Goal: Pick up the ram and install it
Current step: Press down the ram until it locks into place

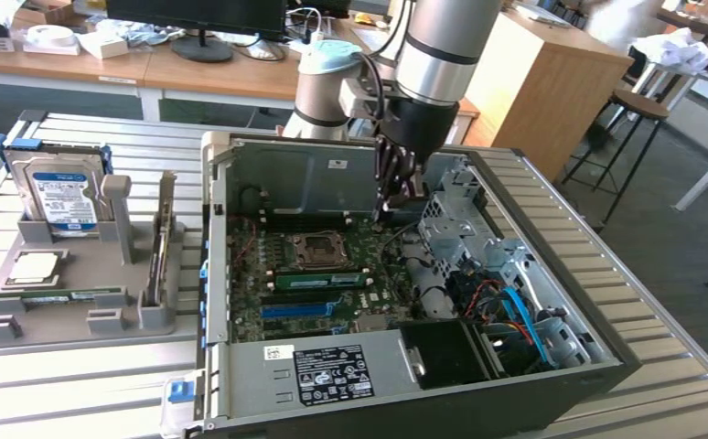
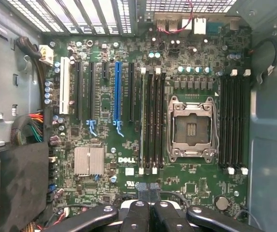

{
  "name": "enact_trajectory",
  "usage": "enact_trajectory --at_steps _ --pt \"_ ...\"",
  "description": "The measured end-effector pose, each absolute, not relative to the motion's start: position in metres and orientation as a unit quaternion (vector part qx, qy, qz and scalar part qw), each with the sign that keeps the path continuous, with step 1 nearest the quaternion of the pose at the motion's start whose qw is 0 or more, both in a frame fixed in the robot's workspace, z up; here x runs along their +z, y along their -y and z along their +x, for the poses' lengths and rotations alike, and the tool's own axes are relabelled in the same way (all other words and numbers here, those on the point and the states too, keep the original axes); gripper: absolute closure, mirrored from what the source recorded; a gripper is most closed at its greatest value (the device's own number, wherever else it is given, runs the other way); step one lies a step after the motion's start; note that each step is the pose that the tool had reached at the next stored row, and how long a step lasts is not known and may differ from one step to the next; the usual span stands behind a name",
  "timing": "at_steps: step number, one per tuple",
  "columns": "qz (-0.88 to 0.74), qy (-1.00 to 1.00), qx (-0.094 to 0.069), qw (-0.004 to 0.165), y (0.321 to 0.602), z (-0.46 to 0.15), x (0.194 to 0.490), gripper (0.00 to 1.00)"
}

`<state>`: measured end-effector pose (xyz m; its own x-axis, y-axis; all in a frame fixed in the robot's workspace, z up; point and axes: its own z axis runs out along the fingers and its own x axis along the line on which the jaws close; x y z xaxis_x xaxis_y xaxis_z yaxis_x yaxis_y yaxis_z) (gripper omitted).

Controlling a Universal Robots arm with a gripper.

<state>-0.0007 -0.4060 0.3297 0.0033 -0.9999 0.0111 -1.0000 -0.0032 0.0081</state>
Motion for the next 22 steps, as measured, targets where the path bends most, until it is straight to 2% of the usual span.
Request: enact_trajectory --at_steps 22 --pt "0.708 0.706 0.001 0.007 0.406 -0.001 0.309 0.9"
